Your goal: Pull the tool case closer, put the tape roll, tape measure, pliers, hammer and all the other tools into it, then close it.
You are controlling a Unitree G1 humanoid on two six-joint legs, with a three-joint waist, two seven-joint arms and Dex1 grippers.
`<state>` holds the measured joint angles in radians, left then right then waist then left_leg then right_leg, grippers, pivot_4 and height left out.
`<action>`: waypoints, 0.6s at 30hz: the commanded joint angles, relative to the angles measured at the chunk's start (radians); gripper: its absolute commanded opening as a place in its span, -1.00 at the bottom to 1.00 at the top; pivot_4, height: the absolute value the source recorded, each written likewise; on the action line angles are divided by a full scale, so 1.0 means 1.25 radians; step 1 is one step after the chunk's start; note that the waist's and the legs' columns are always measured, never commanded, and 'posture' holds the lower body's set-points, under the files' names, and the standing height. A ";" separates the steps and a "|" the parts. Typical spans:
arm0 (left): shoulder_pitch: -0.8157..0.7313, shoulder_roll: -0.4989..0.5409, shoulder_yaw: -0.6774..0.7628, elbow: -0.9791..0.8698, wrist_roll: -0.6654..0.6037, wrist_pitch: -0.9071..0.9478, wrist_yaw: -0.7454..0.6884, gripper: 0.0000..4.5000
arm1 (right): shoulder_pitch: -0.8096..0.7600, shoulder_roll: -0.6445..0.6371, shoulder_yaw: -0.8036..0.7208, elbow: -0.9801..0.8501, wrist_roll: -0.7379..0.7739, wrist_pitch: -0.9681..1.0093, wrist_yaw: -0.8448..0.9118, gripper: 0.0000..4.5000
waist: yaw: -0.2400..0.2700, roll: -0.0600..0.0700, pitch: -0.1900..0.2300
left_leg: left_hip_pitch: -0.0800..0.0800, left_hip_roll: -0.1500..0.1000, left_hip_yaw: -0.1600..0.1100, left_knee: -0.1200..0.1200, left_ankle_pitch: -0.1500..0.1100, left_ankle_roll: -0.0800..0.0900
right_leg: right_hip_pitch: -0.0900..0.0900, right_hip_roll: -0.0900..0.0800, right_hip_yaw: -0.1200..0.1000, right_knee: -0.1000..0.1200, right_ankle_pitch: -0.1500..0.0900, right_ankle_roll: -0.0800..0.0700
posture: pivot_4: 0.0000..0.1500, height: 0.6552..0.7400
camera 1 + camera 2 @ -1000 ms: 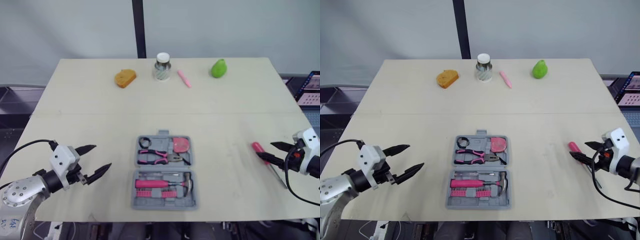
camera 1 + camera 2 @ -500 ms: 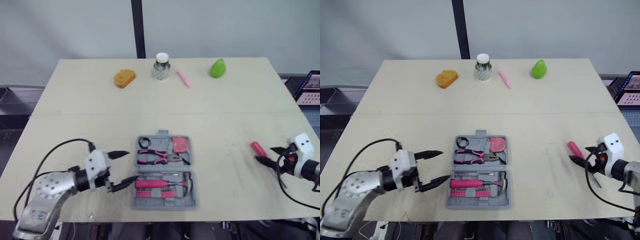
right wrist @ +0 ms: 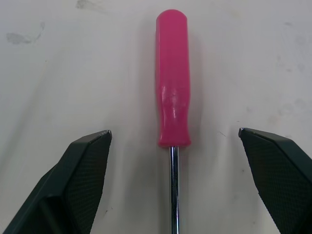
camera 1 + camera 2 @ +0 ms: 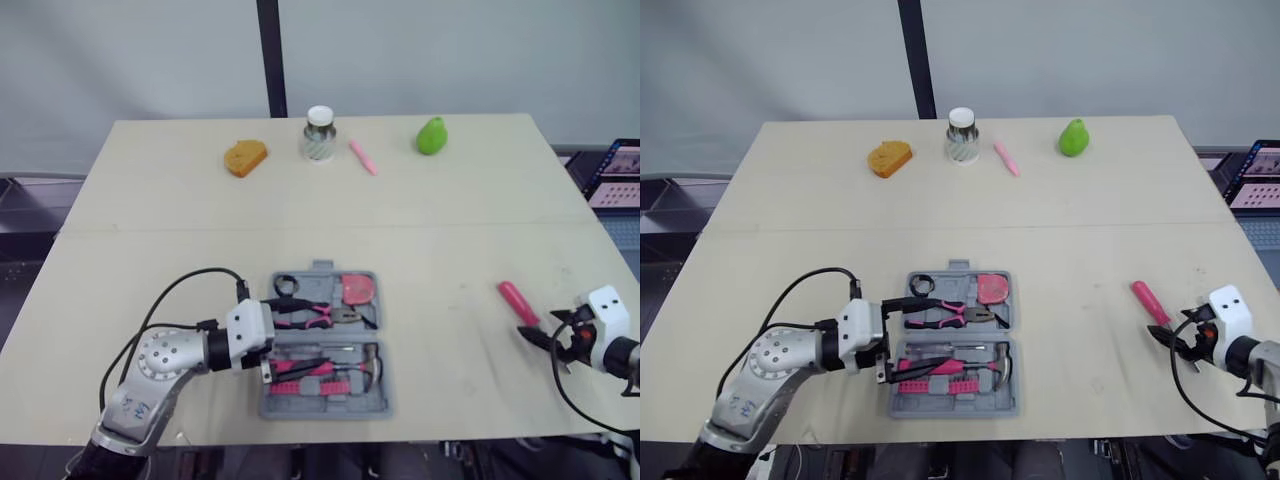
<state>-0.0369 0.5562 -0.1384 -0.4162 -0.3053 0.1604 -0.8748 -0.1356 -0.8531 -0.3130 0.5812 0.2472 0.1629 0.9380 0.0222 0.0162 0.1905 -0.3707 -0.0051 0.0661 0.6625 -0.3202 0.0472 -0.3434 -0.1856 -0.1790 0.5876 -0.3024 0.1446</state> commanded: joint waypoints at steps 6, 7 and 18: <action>-0.019 -0.029 -0.010 -0.004 0.007 -0.030 0.013 1.00 | -0.035 0.005 0.002 0.079 0.006 -0.048 0.040 0.96 | 0.001 0.000 0.000 | 0.000 0.000 0.000 0.000 0.000 0.000 | 0.000 0.000 0.001 0.000 0.000 0.000 | 1.00 1.00; -0.018 -0.032 -0.011 -0.004 0.007 -0.032 0.013 1.00 | -0.040 0.006 0.003 0.086 0.006 -0.051 0.043 0.96 | 0.001 0.000 0.000 | 0.000 0.000 0.000 0.000 0.000 0.000 | 0.000 0.000 0.001 0.000 0.000 0.000 | 1.00 1.00; -0.035 -0.043 -0.022 0.020 0.008 -0.044 0.009 1.00 | -0.070 0.003 0.024 0.139 -0.008 -0.075 0.049 0.96 | 0.000 0.000 0.000 | 0.000 0.000 0.000 0.001 0.000 0.000 | 0.000 0.000 0.001 0.000 0.000 0.000 | 1.00 1.00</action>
<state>-0.0693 0.5086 -0.1646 -0.3754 -0.2973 0.1272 -0.8644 -0.2204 -0.8464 -0.2811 0.7469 0.2348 0.0837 0.9919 0.0225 0.0162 0.1905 -0.3710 -0.0050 0.0661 0.6633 -0.3202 0.0472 -0.3433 -0.1854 -0.1780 0.5872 -0.3020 0.1440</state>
